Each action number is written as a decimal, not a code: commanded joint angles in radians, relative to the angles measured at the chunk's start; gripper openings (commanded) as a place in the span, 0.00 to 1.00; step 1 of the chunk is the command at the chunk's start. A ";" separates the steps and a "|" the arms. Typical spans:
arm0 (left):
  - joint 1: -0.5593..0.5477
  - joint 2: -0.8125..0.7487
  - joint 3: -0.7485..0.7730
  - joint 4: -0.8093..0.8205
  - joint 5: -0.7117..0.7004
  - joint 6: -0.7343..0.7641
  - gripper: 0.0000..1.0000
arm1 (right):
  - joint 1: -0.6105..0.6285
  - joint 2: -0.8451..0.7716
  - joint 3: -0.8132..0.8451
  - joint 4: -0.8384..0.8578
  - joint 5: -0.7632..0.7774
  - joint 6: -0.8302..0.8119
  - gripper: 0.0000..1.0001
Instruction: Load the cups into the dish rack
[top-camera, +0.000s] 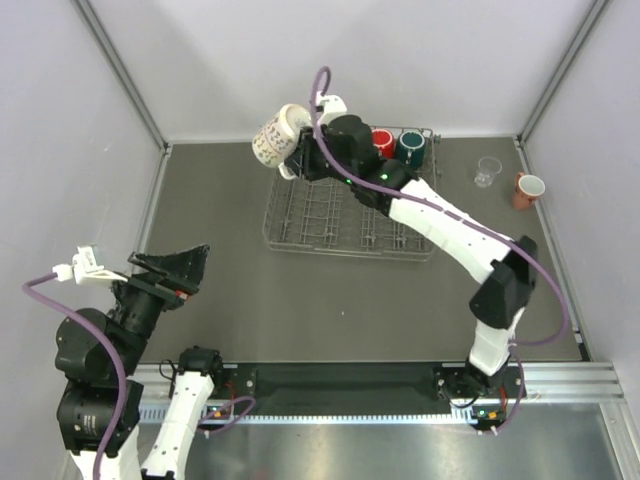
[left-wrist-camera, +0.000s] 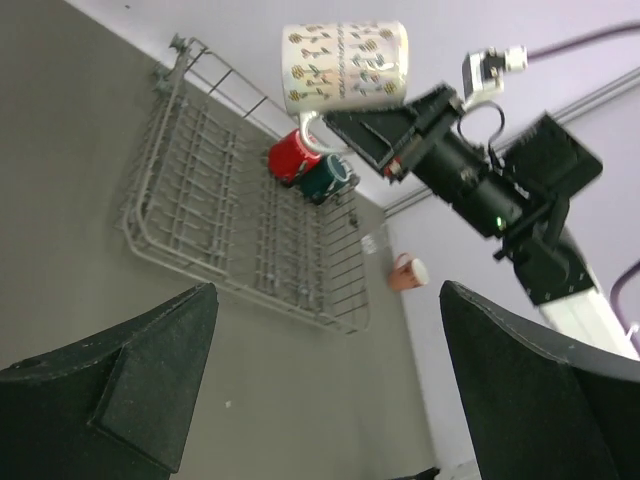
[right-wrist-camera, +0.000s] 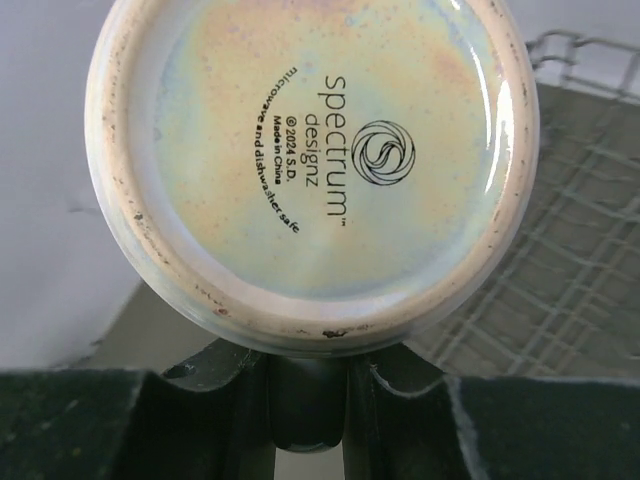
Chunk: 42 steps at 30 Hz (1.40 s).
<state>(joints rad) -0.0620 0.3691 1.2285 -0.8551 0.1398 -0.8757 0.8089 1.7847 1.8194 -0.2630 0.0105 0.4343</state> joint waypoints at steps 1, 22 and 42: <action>-0.004 0.034 0.031 -0.048 0.012 0.150 0.97 | -0.010 0.098 0.187 0.022 0.206 -0.179 0.00; -0.004 0.120 0.029 -0.113 -0.005 0.360 0.97 | -0.163 0.637 0.624 0.057 0.345 -0.404 0.00; -0.004 0.145 -0.029 -0.076 -0.063 0.366 0.96 | -0.240 0.795 0.689 0.163 0.388 -0.422 0.00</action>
<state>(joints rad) -0.0620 0.5034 1.2118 -0.9806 0.0959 -0.5232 0.5827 2.5965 2.4107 -0.3134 0.3565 0.0273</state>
